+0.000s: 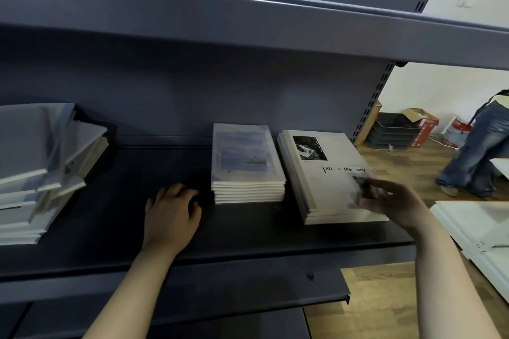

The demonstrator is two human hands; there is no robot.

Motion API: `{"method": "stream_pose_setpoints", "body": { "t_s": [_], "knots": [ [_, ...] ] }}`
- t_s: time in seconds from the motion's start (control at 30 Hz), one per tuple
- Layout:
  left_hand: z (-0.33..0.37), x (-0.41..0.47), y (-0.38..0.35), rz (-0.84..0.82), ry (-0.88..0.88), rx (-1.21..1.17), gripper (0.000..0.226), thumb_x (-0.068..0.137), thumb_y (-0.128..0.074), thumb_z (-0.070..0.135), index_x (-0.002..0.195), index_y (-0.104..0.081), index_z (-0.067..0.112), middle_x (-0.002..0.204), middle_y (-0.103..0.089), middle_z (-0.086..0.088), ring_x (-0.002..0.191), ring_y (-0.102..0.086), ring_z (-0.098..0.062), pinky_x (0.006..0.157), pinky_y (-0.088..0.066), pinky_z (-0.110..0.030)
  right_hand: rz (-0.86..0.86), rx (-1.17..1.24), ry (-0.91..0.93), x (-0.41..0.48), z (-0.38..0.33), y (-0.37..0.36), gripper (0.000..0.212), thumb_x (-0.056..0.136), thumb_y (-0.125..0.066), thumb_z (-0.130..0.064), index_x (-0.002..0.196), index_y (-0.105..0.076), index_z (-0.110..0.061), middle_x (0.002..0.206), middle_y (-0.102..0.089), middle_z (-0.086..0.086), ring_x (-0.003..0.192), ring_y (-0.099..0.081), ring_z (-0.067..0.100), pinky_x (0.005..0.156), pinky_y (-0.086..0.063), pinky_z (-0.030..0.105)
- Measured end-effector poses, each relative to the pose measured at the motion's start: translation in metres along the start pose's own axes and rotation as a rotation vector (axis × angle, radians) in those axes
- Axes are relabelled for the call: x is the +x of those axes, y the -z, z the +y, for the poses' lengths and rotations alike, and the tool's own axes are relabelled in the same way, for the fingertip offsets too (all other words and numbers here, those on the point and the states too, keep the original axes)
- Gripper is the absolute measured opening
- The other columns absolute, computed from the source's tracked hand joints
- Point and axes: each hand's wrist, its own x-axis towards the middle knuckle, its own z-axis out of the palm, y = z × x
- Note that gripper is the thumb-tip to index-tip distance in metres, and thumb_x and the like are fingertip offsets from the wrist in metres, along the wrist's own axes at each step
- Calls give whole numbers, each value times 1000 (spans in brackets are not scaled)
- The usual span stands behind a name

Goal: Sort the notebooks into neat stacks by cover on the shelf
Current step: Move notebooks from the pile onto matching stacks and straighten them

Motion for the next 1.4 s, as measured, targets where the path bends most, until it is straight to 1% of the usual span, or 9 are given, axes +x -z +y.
{"method": "stream_pose_setpoints", "body": {
  "t_s": [0.07, 0.17, 0.33, 0.63, 0.77, 0.97, 1.17, 1.3, 1.4],
  "knots": [
    [0, 0, 0, 2, 5, 1, 30, 90, -53, 28, 117, -64, 24, 127, -55, -2, 116, -48, -26, 92, -38, -44, -90, 68, -40, -3, 2, 3, 77, 70, -80, 2, 139, -48, -11, 107, -62, -3, 77, -61, -1, 60, -46, 4],
    [1, 0, 0, 11, 6, -4, 29, 89, -54, 26, 116, -65, 22, 125, -57, -3, 115, -49, -27, 90, -39, -43, -120, 6, -39, -3, 4, 4, 86, 69, -81, 3, 144, -42, -15, 130, -57, 9, 90, -59, 10, 78, -47, 18],
    [3, -1, 0, 7, 16, -10, 30, 89, -54, 25, 117, -64, 21, 126, -56, -4, 116, -48, -27, 92, -38, -44, -88, 64, -14, 4, 10, 4, 86, 66, -81, 5, 142, -45, -13, 130, -55, 6, 82, -53, -2, 73, -43, 16],
    [4, 1, -1, 6, 28, 10, 30, 89, -53, 27, 117, -63, 22, 128, -55, -3, 116, -47, -27, 92, -37, -43, -60, -38, 27, 12, 22, 3, 98, 56, -87, 3, 141, -46, -20, 135, -56, 8, 91, -59, 8, 80, -49, 26],
    [5, 1, -1, 1, 32, 25, 31, 90, -51, 30, 118, -62, 23, 128, -54, -2, 116, -47, -26, 92, -37, -42, -56, 0, 18, 15, 23, 1, 98, 54, -88, 4, 140, -48, -21, 135, -56, 7, 108, -57, 19, 101, -44, 42],
    [5, 2, -2, 2, 29, 13, 30, 89, -53, 28, 116, -64, 21, 124, -56, -3, 114, -48, -27, 91, -37, -43, -83, 0, 12, 14, 18, 1, 97, 57, -87, 4, 141, -46, -19, 129, -56, 2, 99, -53, 12, 90, -41, 29],
    [4, 1, 0, -14, 29, 4, 31, 90, -51, 29, 118, -62, 23, 127, -54, -2, 117, -46, -26, 94, -36, -43, -74, -42, -25, 8, 11, -1, 98, 61, -86, 2, 145, -41, -20, 143, -49, 8, 118, -53, 23, 101, -43, 39],
    [0, -2, 4, -54, 10, -54, 33, 92, -49, 30, 124, -59, 25, 133, -50, 1, 121, -44, -23, 98, -34, -41, -109, 3, -59, 5, 4, -3, 100, 62, -82, 11, 147, -36, -13, 139, -49, 15, 103, -57, 24, 76, -53, 33],
    [-5, -5, 8, -91, -16, -92, 35, 93, -49, 31, 127, -56, 27, 136, -48, 3, 123, -43, -20, 99, -34, -39, -43, -91, -11, 3, 5, -5, 85, 65, -82, 7, 140, -45, -7, 129, -49, 13, 111, -55, 32, 88, -51, 44]
  ]
}}
